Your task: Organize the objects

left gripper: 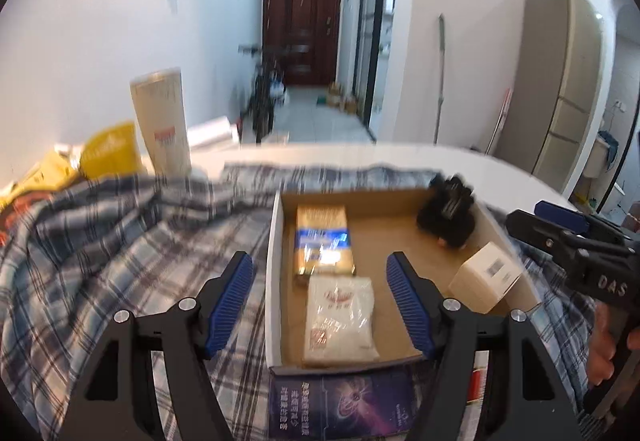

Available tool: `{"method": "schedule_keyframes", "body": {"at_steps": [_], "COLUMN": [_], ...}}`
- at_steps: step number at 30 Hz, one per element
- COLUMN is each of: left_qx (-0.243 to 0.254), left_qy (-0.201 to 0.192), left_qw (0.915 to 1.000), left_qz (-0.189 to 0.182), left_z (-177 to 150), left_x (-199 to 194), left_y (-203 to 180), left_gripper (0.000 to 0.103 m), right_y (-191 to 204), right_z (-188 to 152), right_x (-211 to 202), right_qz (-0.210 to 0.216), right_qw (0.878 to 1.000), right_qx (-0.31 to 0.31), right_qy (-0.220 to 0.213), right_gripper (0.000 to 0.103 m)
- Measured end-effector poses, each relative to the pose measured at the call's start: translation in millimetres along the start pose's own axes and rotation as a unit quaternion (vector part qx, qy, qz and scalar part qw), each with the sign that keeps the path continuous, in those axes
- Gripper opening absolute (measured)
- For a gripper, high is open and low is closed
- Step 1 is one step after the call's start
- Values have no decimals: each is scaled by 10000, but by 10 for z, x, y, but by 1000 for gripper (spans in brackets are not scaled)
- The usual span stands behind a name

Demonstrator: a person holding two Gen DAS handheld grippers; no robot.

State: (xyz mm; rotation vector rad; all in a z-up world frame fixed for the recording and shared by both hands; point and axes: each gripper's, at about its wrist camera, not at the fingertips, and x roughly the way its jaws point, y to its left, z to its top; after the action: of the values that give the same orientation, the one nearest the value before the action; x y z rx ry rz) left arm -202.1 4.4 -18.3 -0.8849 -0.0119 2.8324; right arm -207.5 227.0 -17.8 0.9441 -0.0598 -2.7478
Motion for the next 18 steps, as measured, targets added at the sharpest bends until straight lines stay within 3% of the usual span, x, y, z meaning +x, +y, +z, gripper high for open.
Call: {"method": "schedule_keyframes", "body": {"at_steps": [2,4,8,14,18], "left_qx": [-26,-62,-143,-230,-191], "left_qy": [-280,-646,-1266,-1751,-1912], "left_qw": [9996,9979,9918,9843,9813], "left_qz": [-63,-62,-27,-60,49], "left_z": [19,35,64,32,-2], "left_x": [-97,-213,-418,-583,-664], "left_y": [-1,8,49,57,22], "left_gripper": [73,85,86,89,89], "right_y": [-43,-89,-171,-193,-131], "right_z": [30,51,82,91,79], "right_x": [-83,-140,-221,-387,-482], "right_qz": [49,112,255,98,112], "right_qw": [9996,9987,9961,9919,9885], "right_qx": [139,285,576,650,538], "right_qy": [-232,-397,-624,-1083,-1408], "right_gripper": [74,82,87,89,103]}}
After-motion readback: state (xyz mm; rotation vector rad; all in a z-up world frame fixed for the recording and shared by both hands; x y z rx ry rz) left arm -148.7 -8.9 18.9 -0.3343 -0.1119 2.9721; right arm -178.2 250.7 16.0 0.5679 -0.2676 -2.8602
